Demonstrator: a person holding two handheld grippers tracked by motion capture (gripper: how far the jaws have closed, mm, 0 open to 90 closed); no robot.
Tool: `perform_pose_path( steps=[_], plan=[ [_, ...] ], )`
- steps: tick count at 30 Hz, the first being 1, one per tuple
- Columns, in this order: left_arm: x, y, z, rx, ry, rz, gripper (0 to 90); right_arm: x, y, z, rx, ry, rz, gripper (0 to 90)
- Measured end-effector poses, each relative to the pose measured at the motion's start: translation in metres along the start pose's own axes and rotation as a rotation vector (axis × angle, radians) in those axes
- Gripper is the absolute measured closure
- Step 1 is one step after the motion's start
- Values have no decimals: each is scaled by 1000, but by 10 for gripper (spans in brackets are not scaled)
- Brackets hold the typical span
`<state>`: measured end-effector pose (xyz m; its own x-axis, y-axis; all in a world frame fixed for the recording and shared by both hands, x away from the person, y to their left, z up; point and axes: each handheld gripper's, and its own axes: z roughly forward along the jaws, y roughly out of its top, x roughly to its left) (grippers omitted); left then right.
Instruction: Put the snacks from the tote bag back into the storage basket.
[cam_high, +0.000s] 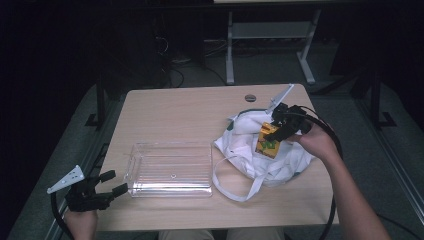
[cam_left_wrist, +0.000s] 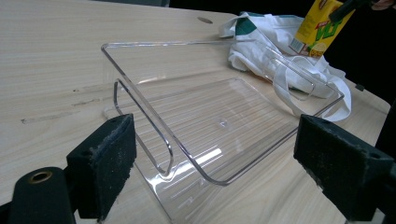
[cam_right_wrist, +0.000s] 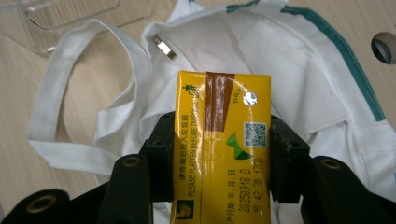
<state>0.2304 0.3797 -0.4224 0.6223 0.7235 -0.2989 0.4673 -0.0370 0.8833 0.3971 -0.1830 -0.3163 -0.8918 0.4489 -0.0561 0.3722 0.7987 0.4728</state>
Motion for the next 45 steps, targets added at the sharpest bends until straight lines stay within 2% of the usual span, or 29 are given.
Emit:
perform_pose_path(
  steps=[12,14,27,29,45],
  plan=[
    [0,0,0,0,3,-3,127,17,10,-15,-16,23,-35,522],
    [0,0,0,-1,2,-2,127,24,14,-18,-14,21,-54,521],
    [1,0,-1,-2,5,7,128,47,31,-32,-50,54,-92,522],
    [1,0,-1,-4,6,4,128,53,37,-34,-52,64,-110,522],
    [1,0,-1,-10,5,-2,127,77,67,-31,-79,112,-183,522]
  ],
)
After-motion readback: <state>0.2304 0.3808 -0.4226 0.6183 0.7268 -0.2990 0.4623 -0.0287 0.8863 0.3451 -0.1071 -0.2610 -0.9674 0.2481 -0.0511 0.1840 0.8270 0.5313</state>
